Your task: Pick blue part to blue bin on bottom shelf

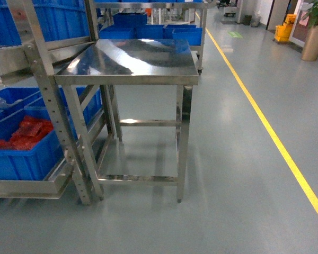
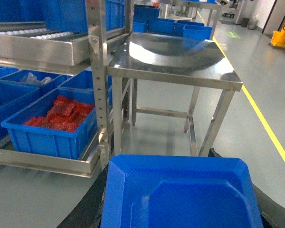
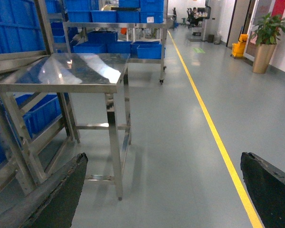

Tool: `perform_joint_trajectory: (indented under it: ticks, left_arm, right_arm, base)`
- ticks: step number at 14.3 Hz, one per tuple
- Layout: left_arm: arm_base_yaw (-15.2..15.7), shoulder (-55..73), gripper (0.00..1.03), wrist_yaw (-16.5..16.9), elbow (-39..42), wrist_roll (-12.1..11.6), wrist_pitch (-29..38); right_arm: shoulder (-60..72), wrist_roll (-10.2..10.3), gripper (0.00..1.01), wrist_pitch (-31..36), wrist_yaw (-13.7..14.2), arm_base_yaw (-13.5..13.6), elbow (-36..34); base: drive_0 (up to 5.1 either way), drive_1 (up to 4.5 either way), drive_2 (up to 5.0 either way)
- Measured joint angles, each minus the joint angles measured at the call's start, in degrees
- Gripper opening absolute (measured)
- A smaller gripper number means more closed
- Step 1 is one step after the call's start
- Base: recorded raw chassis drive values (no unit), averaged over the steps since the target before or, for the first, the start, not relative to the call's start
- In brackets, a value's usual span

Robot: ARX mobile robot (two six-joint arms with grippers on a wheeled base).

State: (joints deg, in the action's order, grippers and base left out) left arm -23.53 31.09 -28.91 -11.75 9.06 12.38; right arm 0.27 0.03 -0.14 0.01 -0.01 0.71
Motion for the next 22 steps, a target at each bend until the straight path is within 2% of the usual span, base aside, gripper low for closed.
perform_joint_trajectory:
  ticks: [14,22]
  left_arm:
    - [0.0,0.3,0.44,0.1,0.0,0.0,-0.2]
    - [-0.1,0.1,0.44,0.2,0.0,0.0,0.0]
  right_arm:
    - [0.0,0.0,0.98,-0.2,0.0,0.0,0.0]
    - [0.0,0.0,0.98,-0.2,0.0,0.0,0.0]
  base:
    - [0.0,4.23,-4.3]
    - [0.0,0.00,0.0]
